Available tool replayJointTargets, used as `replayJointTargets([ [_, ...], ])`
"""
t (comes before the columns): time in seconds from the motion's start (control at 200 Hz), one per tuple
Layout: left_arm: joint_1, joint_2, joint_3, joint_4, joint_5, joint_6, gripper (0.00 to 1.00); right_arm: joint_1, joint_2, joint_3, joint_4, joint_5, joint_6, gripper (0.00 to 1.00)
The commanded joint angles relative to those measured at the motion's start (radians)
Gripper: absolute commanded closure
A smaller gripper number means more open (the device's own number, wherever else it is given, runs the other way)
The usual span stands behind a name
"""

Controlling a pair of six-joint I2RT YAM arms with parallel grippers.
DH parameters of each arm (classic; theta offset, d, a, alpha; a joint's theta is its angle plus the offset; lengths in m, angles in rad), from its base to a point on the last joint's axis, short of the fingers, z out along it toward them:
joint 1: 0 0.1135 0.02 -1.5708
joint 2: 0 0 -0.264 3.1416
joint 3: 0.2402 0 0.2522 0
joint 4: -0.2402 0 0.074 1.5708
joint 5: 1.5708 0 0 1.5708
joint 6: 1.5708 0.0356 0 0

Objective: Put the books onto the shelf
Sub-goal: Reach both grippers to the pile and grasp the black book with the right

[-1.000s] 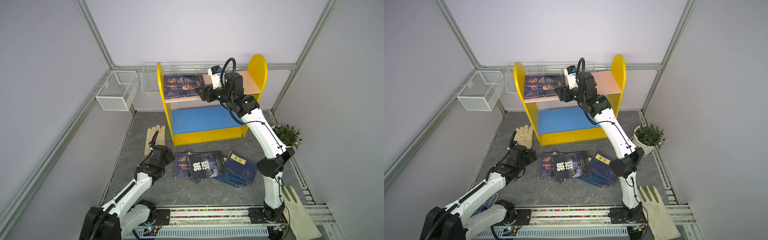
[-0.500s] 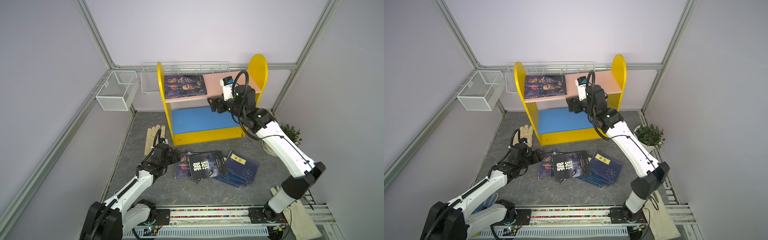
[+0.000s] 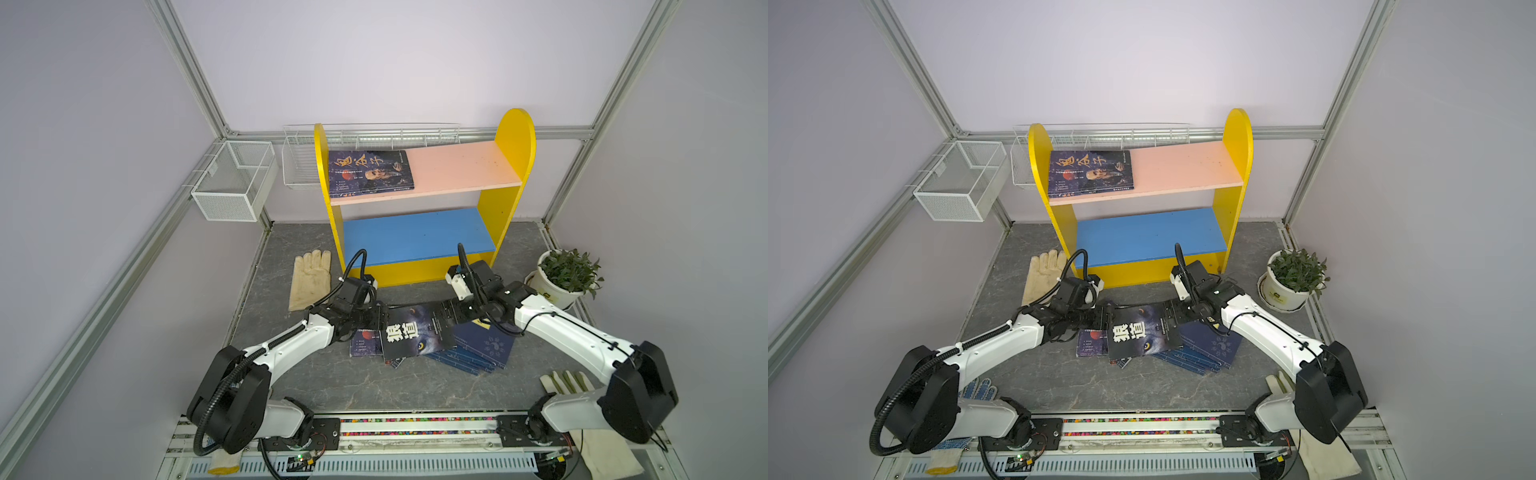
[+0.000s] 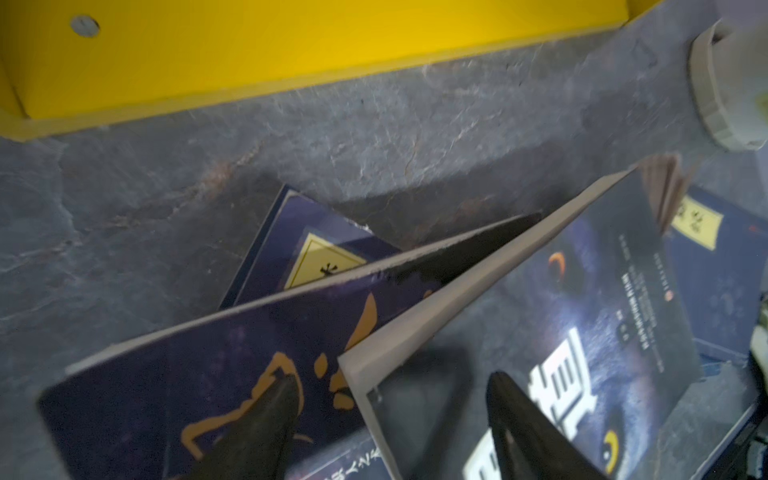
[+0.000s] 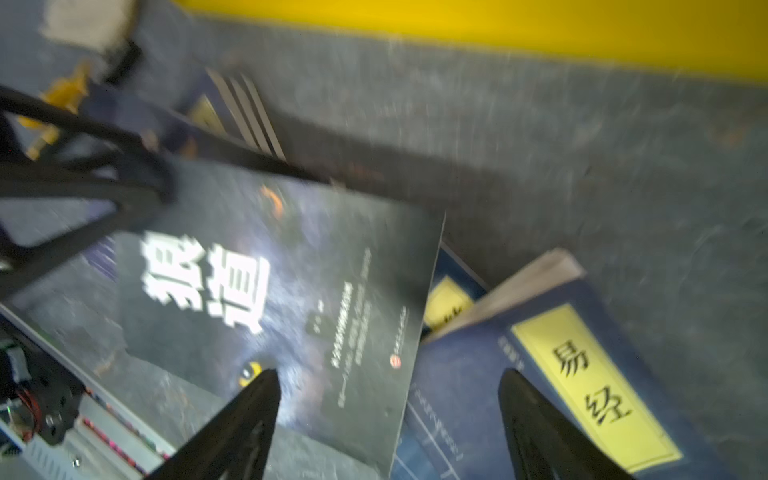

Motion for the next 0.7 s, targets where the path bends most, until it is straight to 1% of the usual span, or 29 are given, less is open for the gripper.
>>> replayJointTargets([
  [0.0, -0.017, 0.021, 0.022, -0.06, -0.02, 0.032, 0.32, -0.009, 0.06, -0.011, -0.146, -0.115, -0.024, 0.16],
  [0.06, -0.021, 0.035, 0.027, -0.063, -0.017, 0.035, 0.36, -0.016, 0.094, -0.022, -0.153, -0.161, -0.029, 0.18],
  [0.165, -0.026, 0.055, 0.031, -0.075, -0.009, 0.04, 0.46, -0.044, 0.127, -0.063, -0.116, -0.288, -0.015, 0.21],
  [0.255, -0.03, 0.07, 0.029, -0.084, -0.008, 0.04, 0.56, -0.085, 0.155, -0.108, -0.06, -0.415, 0.007, 0.24],
  [0.395, -0.038, 0.093, 0.04, -0.101, 0.003, 0.047, 0.73, -0.156, 0.169, -0.136, 0.075, -0.548, 0.047, 0.33],
  [0.43, -0.04, 0.098, 0.044, -0.105, 0.003, 0.048, 0.79, -0.169, 0.169, -0.136, 0.106, -0.588, 0.057, 0.37],
  [0.505, -0.04, 0.109, 0.054, -0.112, 0.007, 0.049, 0.87, -0.189, 0.162, -0.121, 0.129, -0.651, 0.053, 0.44],
  [0.615, -0.04, 0.116, 0.059, -0.114, 0.009, 0.051, 0.94, -0.217, 0.12, -0.098, 0.202, -0.758, 0.091, 0.53],
  [0.695, -0.04, 0.116, 0.06, -0.108, 0.01, 0.049, 0.99, -0.229, 0.091, -0.075, 0.229, -0.783, 0.115, 0.58],
])
